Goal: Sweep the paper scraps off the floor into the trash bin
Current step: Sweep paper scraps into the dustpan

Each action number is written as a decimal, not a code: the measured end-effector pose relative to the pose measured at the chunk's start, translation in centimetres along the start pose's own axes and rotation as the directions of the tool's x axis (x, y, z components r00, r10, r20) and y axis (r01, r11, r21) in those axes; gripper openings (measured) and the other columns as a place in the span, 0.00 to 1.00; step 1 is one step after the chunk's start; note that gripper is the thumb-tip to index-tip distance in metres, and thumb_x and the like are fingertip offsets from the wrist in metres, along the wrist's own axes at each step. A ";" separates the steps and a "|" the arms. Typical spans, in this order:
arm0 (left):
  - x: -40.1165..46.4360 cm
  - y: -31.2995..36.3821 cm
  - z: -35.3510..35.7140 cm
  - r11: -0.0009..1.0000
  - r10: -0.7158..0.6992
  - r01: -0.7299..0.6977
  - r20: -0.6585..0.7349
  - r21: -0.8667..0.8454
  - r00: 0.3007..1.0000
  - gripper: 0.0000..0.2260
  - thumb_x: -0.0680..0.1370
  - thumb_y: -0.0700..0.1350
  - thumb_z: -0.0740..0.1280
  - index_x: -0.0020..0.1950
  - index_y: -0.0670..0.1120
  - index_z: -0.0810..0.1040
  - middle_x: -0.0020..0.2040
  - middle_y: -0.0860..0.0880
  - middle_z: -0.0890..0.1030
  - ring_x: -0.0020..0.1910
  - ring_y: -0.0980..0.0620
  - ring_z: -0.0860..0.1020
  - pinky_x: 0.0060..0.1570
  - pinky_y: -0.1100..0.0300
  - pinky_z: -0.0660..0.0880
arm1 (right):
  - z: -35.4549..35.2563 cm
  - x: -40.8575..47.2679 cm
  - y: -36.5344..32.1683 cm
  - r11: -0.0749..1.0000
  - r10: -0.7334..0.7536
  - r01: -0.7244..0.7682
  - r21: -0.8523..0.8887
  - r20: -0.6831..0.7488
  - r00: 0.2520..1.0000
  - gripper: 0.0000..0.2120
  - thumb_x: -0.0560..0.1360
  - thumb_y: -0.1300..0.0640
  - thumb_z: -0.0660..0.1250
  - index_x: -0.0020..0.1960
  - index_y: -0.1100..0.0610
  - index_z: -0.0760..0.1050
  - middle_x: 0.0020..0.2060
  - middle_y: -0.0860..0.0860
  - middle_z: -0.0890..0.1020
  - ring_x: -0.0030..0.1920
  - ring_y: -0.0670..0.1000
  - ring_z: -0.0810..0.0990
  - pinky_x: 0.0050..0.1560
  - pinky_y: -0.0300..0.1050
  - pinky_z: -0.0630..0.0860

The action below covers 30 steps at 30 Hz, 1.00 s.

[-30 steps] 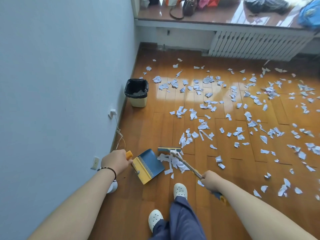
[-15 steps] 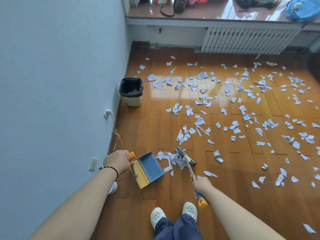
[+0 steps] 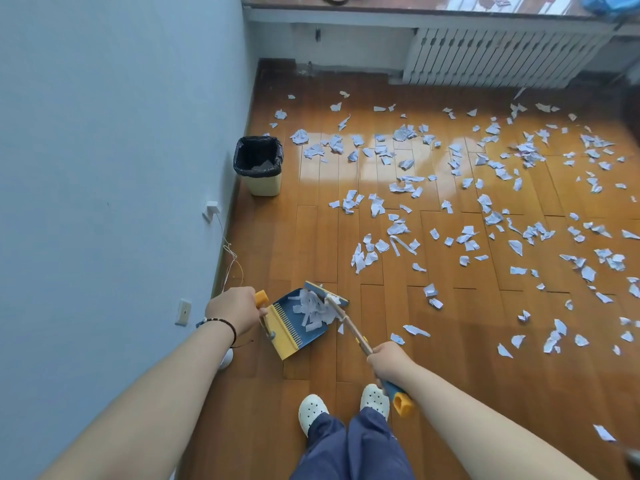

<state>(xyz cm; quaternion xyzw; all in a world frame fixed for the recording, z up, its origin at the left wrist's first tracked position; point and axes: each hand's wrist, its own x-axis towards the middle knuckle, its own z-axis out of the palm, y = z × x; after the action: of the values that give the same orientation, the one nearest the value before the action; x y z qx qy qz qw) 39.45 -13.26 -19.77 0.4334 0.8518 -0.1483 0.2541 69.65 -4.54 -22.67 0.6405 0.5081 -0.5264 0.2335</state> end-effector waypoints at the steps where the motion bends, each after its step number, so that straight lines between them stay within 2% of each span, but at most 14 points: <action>1: -0.1 -0.2 0.2 1.000 -0.004 0.004 -0.001 -0.002 1.000 0.14 0.80 0.61 0.64 0.48 0.52 0.70 0.47 0.51 0.79 0.44 0.49 0.75 0.42 0.57 0.73 | -0.3 0.0 0.0 1.000 0.006 -0.006 0.006 0.002 1.000 0.11 0.78 0.65 0.57 0.56 0.65 0.75 0.34 0.56 0.75 0.26 0.52 0.72 0.22 0.38 0.69; 3: -0.2 -0.3 0.5 1.000 -0.008 0.008 -0.002 -0.007 1.000 0.14 0.80 0.62 0.64 0.47 0.52 0.70 0.47 0.51 0.79 0.44 0.49 0.76 0.42 0.57 0.75 | -0.5 0.5 -0.4 1.000 0.003 -0.003 0.001 -0.021 1.000 0.11 0.78 0.64 0.57 0.56 0.64 0.75 0.36 0.57 0.76 0.28 0.52 0.72 0.25 0.39 0.70; 6: -0.3 -0.1 0.7 1.000 -0.003 0.002 -0.008 -0.009 1.000 0.14 0.80 0.62 0.64 0.48 0.52 0.70 0.44 0.52 0.76 0.44 0.49 0.77 0.44 0.57 0.77 | -0.5 1.3 -2.1 1.000 0.002 -0.003 -0.023 -0.055 0.998 0.08 0.79 0.61 0.58 0.54 0.62 0.73 0.45 0.58 0.78 0.37 0.54 0.76 0.37 0.44 0.77; 8: -0.4 0.2 0.6 1.000 0.001 -0.001 -0.010 -0.010 1.000 0.14 0.81 0.61 0.64 0.48 0.52 0.70 0.44 0.52 0.76 0.44 0.49 0.78 0.45 0.57 0.78 | -0.3 1.7 -3.0 0.998 -0.005 0.002 -0.062 -0.059 0.998 0.06 0.80 0.61 0.57 0.47 0.59 0.72 0.42 0.55 0.77 0.39 0.54 0.75 0.41 0.43 0.77; 10: -0.5 0.4 0.5 1.000 0.003 -0.003 -0.013 -0.012 1.000 0.14 0.81 0.61 0.64 0.48 0.52 0.70 0.43 0.51 0.76 0.44 0.48 0.77 0.45 0.56 0.79 | 0.0 1.6 -3.5 0.992 -0.023 0.017 -0.124 -0.048 0.999 0.07 0.79 0.61 0.58 0.43 0.59 0.72 0.40 0.54 0.74 0.39 0.53 0.73 0.35 0.38 0.71; 11: -0.6 0.3 0.4 1.000 -0.003 0.003 -0.013 -0.013 1.000 0.14 0.81 0.61 0.64 0.48 0.51 0.70 0.43 0.51 0.76 0.43 0.48 0.77 0.45 0.56 0.79 | 0.4 1.4 -3.5 0.990 -0.025 0.021 -0.141 -0.027 0.999 0.06 0.79 0.61 0.59 0.48 0.59 0.74 0.42 0.54 0.74 0.38 0.52 0.72 0.31 0.37 0.68; 12: -0.6 0.3 0.3 1.000 -0.006 0.005 -0.013 -0.017 1.000 0.14 0.81 0.61 0.64 0.48 0.51 0.70 0.43 0.51 0.76 0.43 0.48 0.77 0.45 0.56 0.79 | 0.6 1.3 -3.4 0.990 -0.013 0.014 -0.140 0.004 1.000 0.10 0.80 0.61 0.59 0.56 0.61 0.76 0.44 0.54 0.73 0.35 0.50 0.70 0.28 0.36 0.67; 14: -0.5 0.0 0.3 1.000 -0.010 0.009 -0.011 -0.017 1.000 0.14 0.81 0.60 0.64 0.47 0.51 0.69 0.43 0.51 0.76 0.43 0.48 0.77 0.44 0.56 0.79 | 1.2 0.7 -3.2 0.997 0.048 -0.046 -0.064 0.035 0.998 0.14 0.81 0.61 0.57 0.64 0.64 0.72 0.42 0.53 0.74 0.31 0.48 0.69 0.25 0.36 0.68; 15: -0.4 -0.1 0.2 1.000 -0.010 0.010 -0.011 -0.016 1.000 0.14 0.81 0.60 0.64 0.48 0.51 0.69 0.43 0.51 0.76 0.43 0.48 0.77 0.44 0.56 0.78 | 1.5 1.0 -2.9 0.996 0.072 -0.070 -0.062 0.032 0.997 0.12 0.81 0.62 0.57 0.63 0.64 0.72 0.38 0.53 0.75 0.30 0.48 0.72 0.25 0.37 0.69; 17: -0.4 -0.2 0.1 1.000 -0.008 0.008 -0.008 -0.020 1.000 0.14 0.81 0.60 0.64 0.48 0.51 0.69 0.44 0.51 0.76 0.43 0.48 0.77 0.44 0.56 0.77 | 0.9 0.4 -3.1 0.984 0.045 -0.028 -0.177 0.097 0.994 0.10 0.80 0.63 0.59 0.58 0.66 0.73 0.35 0.56 0.77 0.28 0.52 0.75 0.24 0.41 0.73; 22: -0.5 -0.2 0.2 1.000 -0.001 0.001 -0.003 -0.018 1.000 0.14 0.80 0.61 0.65 0.47 0.51 0.70 0.45 0.50 0.75 0.49 0.46 0.79 0.43 0.56 0.74 | -2.8 -1.9 -3.5 0.994 0.091 -0.084 -0.063 0.127 0.988 0.11 0.80 0.59 0.58 0.58 0.63 0.73 0.34 0.56 0.75 0.25 0.51 0.72 0.21 0.36 0.69; 26: -1.0 -0.8 0.9 0.999 0.010 -0.009 0.037 -0.034 0.999 0.15 0.80 0.61 0.66 0.45 0.51 0.69 0.44 0.50 0.76 0.45 0.47 0.77 0.45 0.54 0.77 | -4.0 -3.1 -2.8 0.992 0.127 -0.129 0.009 0.142 0.982 0.11 0.79 0.58 0.60 0.58 0.62 0.73 0.34 0.55 0.75 0.24 0.50 0.73 0.22 0.37 0.71; 30: -1.9 -1.6 1.3 0.999 0.023 -0.022 0.051 -0.030 0.998 0.15 0.79 0.61 0.67 0.44 0.51 0.69 0.46 0.49 0.79 0.46 0.46 0.79 0.50 0.51 0.79 | -3.0 -3.1 -2.1 0.989 0.126 -0.131 0.063 0.078 0.989 0.08 0.80 0.60 0.58 0.54 0.63 0.73 0.34 0.56 0.75 0.26 0.52 0.72 0.22 0.38 0.71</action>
<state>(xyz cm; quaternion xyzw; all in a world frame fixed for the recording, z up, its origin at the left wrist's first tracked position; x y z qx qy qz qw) 39.48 -16.07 -19.77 0.4353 0.8422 -0.1439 0.2839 69.27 -2.51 -18.32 0.6596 0.4385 -0.5505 0.2639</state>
